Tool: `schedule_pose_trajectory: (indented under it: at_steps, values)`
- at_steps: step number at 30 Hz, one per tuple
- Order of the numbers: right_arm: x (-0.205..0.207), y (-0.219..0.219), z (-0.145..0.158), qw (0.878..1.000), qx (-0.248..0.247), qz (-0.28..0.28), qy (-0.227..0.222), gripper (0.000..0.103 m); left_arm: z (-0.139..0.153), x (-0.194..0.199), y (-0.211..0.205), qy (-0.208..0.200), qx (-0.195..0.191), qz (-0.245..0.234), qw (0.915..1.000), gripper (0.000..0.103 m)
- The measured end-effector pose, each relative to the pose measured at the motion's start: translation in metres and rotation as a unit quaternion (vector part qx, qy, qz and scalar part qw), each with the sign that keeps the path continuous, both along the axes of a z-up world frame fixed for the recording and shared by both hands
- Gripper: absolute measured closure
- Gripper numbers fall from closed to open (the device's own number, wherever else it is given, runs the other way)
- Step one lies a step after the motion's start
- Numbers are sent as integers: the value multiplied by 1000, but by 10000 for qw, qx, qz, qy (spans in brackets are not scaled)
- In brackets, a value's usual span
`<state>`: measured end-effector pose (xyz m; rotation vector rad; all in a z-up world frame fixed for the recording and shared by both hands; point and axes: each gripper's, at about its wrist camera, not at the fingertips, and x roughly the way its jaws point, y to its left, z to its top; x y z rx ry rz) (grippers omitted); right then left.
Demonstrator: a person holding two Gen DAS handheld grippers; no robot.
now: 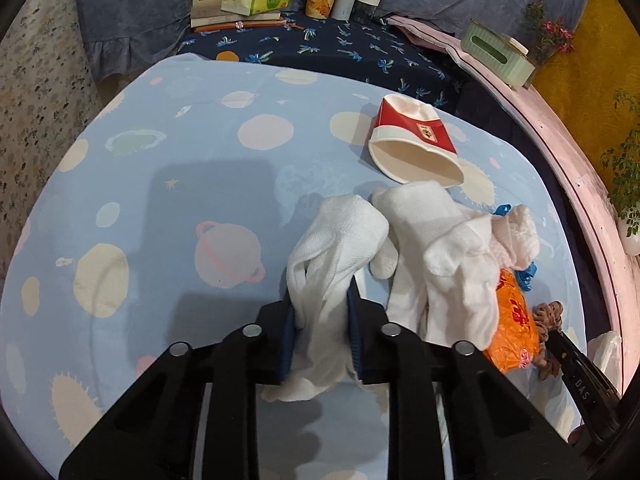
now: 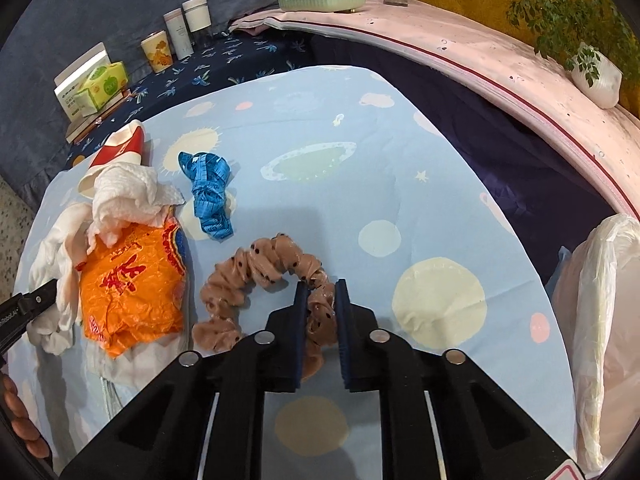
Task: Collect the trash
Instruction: 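Grasp the white gloves with the left tool while the right tool grasps the brown scrunchie, then carry the gloves and scrunchie in both tools over the white trash bin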
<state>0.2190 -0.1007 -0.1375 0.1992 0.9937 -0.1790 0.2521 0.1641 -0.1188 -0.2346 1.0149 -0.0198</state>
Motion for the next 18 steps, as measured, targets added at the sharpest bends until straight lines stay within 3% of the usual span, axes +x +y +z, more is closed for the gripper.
schedule_pose_trajectory:
  at_steps: [10,18]
  values:
    - [-36,-10,52,9981,230,10,-580,95,67,-38,-4,-609,-78,33,9981,83]
    - [-66,-26,107,9928,288,-1,-1164,95,122,-69,-43,-1089,-63,-316,9935,83]
